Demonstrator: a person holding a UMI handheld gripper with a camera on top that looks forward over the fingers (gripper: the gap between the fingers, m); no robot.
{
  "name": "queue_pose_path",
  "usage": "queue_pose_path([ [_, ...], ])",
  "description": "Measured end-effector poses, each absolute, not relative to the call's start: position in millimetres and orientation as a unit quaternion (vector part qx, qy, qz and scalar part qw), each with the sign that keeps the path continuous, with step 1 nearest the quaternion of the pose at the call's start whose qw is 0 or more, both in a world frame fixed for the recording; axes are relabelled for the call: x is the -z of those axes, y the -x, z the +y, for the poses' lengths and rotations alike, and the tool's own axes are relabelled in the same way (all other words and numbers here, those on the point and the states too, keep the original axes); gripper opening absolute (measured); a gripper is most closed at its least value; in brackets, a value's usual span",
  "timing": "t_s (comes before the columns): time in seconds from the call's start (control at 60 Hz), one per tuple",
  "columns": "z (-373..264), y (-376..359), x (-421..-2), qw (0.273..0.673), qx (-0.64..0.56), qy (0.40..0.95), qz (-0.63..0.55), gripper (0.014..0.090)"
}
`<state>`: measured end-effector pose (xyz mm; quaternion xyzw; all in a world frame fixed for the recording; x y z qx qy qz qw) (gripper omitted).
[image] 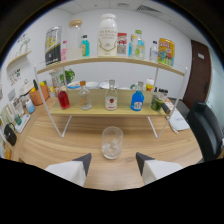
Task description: Make me a cup of Mojito.
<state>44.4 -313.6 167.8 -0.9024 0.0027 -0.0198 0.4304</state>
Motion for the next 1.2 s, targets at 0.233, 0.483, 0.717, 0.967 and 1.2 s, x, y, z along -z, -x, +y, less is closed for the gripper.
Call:
queue_pose_path([
  [0.233,-323,-38,-170,0.433,0.016,0.901,-0.002,0.0853],
  [0.483,-355,-59,-151,0.409,0.028,0.912,0.007,0.0855],
  [0.717,-365,-120,-160,0.402,0.039,0.914,0.028,0.0858],
  [0.967,-295,-175,-206,0.451,0.010,0.892,0.023,0.0848],
  [1.2,-213,-201,-216,0.469,-0.017,0.883,0.006,0.0842],
])
